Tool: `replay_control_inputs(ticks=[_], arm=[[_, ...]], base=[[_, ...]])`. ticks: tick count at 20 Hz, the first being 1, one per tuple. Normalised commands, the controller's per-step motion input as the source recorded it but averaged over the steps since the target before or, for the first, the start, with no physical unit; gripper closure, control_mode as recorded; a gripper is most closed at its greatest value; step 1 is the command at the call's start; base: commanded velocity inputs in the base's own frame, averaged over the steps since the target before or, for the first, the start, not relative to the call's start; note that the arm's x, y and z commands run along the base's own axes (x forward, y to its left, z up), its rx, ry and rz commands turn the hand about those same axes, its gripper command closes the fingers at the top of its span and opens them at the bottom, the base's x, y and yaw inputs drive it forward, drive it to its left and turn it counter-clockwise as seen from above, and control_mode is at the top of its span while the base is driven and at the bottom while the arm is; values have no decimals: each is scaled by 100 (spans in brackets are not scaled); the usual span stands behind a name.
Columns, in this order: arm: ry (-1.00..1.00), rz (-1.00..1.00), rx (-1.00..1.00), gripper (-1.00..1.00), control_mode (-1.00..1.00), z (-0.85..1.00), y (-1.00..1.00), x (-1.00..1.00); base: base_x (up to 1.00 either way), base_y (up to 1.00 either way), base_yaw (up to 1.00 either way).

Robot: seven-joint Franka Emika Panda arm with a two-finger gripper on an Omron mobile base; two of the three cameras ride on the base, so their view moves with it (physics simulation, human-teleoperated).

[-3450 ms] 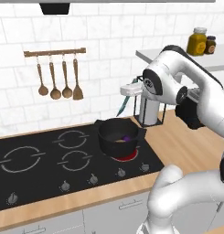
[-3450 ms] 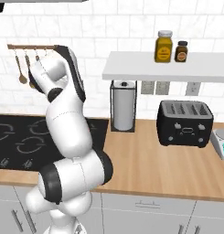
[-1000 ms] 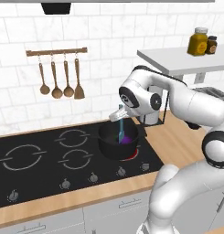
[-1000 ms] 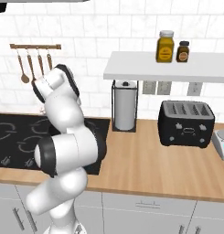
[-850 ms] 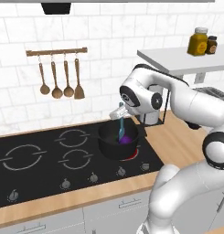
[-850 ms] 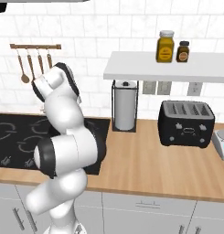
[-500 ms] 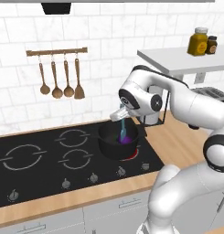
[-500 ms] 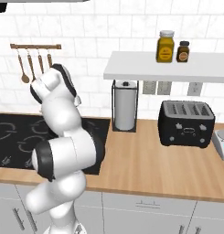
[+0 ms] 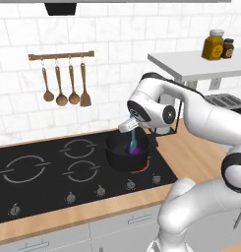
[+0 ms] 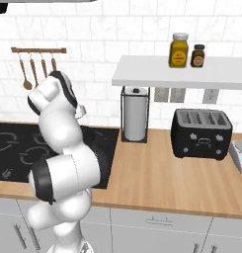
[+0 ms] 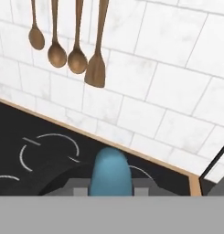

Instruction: Put the eggplant and sweet potato in the pot. Retrieve the spatula and lightly stir the vegetables in the pot.

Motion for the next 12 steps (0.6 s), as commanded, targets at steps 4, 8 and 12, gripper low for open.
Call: replay_control_inputs(ticks=[4, 8, 12], arm=[[8, -8, -9, 100, -100, 40, 0, -9], [11, -11, -9, 100, -100, 48, 0, -12], [18, -14, -10, 100, -100, 36, 0, -8]], base=[[0, 0, 0], [0, 0, 0], [0, 0, 0]])
